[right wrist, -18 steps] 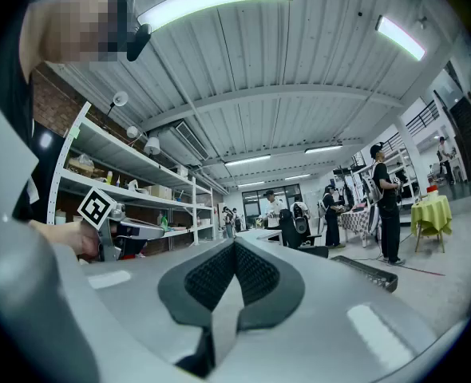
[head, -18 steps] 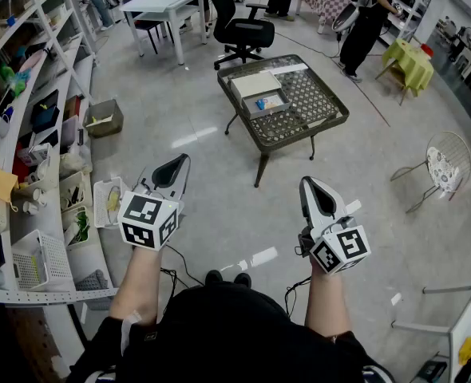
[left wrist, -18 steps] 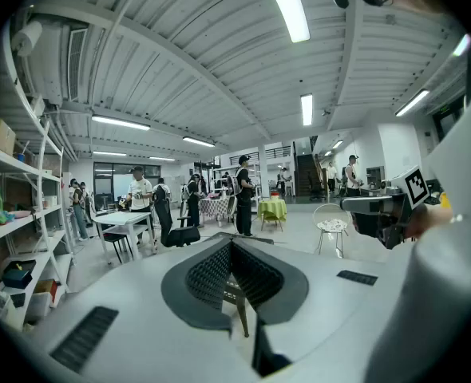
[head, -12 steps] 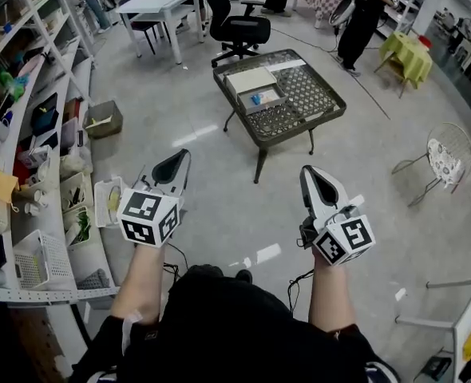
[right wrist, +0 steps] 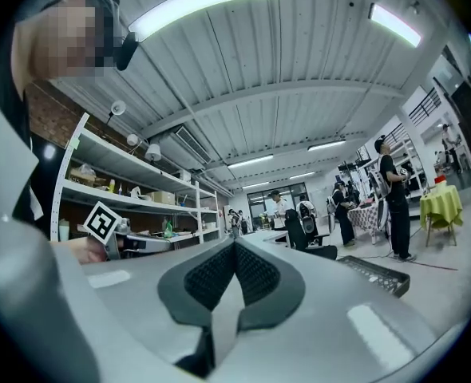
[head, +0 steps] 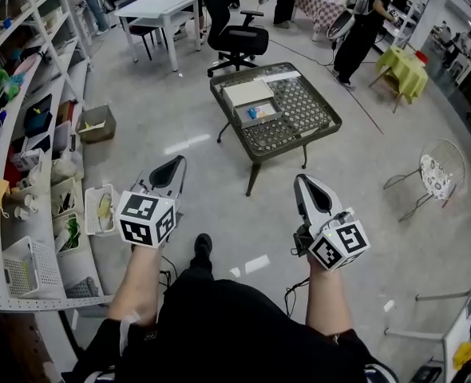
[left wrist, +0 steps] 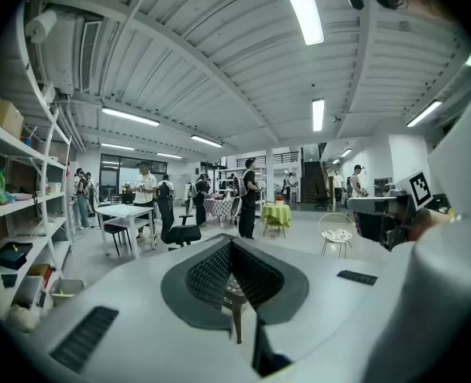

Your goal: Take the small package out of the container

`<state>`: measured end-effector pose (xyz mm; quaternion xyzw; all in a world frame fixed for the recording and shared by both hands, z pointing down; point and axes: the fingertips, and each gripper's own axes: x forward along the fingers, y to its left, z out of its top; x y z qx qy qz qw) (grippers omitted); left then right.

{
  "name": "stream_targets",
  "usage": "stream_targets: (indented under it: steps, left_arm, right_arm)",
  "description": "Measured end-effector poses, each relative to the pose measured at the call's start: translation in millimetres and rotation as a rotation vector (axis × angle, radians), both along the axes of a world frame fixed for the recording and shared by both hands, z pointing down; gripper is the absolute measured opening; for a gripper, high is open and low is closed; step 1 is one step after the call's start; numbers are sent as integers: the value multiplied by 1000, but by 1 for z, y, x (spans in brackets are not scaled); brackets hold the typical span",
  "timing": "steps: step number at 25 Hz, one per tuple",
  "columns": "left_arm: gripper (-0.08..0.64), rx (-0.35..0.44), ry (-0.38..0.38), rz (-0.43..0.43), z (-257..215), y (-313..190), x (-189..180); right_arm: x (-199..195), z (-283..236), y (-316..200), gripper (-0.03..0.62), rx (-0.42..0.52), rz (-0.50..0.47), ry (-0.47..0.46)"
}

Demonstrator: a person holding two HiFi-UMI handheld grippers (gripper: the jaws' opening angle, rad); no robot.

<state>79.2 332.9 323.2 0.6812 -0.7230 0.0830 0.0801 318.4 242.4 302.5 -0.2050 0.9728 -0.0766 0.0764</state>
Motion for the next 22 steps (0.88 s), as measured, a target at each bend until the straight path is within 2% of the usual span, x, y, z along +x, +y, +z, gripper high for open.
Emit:
stream_targets:
  steps: [5,10,17,22]
  left_arm:
    - [6,-26,56,-10,26,-31,-45]
    - [6,-40,96,-3,41,-74,-99]
    - [6,-57,149,9,51,-120,-177]
    - [6,-55,169,23,53,-137,-214]
  right_arm:
    - [-40,-3,-32,11,16,10,15]
    - [-98,8,-70,11,-39,-7,18]
    - [-180,7,-110,11,-69,-19,45]
    - [-217,9,-125,14,-94,-25,41]
